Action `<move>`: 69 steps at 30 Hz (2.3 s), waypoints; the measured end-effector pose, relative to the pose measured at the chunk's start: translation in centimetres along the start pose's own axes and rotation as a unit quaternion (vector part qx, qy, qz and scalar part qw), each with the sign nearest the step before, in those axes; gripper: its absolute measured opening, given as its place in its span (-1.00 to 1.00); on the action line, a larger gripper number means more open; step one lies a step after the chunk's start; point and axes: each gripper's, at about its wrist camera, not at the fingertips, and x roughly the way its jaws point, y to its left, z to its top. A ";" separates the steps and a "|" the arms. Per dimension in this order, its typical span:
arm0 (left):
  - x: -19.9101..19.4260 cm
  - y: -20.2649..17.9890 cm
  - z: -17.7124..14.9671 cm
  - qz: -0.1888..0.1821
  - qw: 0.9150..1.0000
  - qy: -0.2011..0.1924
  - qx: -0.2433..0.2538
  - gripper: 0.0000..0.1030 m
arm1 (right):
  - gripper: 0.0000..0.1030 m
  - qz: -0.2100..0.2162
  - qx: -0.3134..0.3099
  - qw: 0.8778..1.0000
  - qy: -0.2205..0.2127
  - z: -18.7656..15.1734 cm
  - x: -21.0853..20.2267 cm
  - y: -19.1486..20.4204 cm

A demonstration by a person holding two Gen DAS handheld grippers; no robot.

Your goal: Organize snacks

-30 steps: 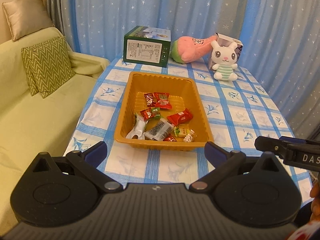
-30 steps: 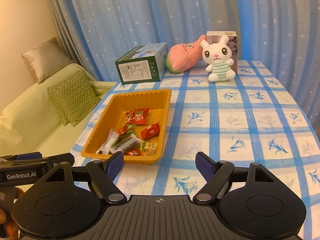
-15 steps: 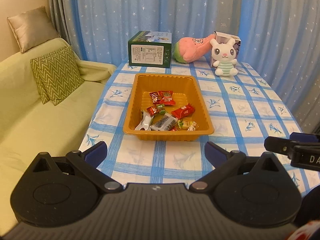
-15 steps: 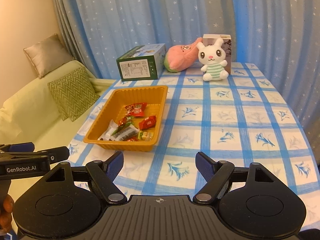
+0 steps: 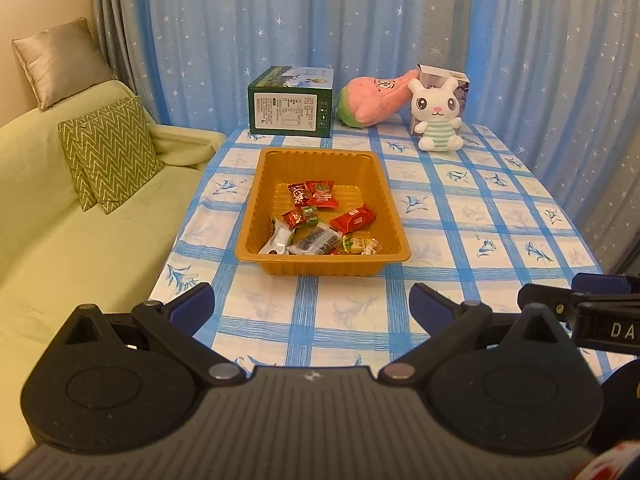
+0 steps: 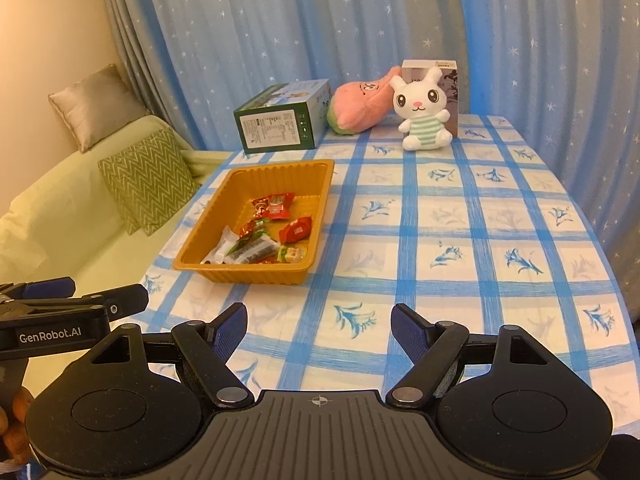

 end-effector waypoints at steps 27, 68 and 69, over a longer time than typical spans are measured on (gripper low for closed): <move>0.2 0.0 0.3 -0.004 1.000 -0.003 0.008 1.00 | 0.53 0.003 -0.001 1.000 0.001 0.0 0.4 0.1; 0.1 -0.2 0.4 -0.003 1.000 -0.004 0.008 1.00 | 0.53 0.002 0.001 1.000 0.001 0.2 0.4 -0.1; 0.1 -0.2 0.3 -0.003 1.000 -0.005 0.009 1.00 | 0.53 0.002 0.001 1.000 0.001 0.2 0.4 -0.2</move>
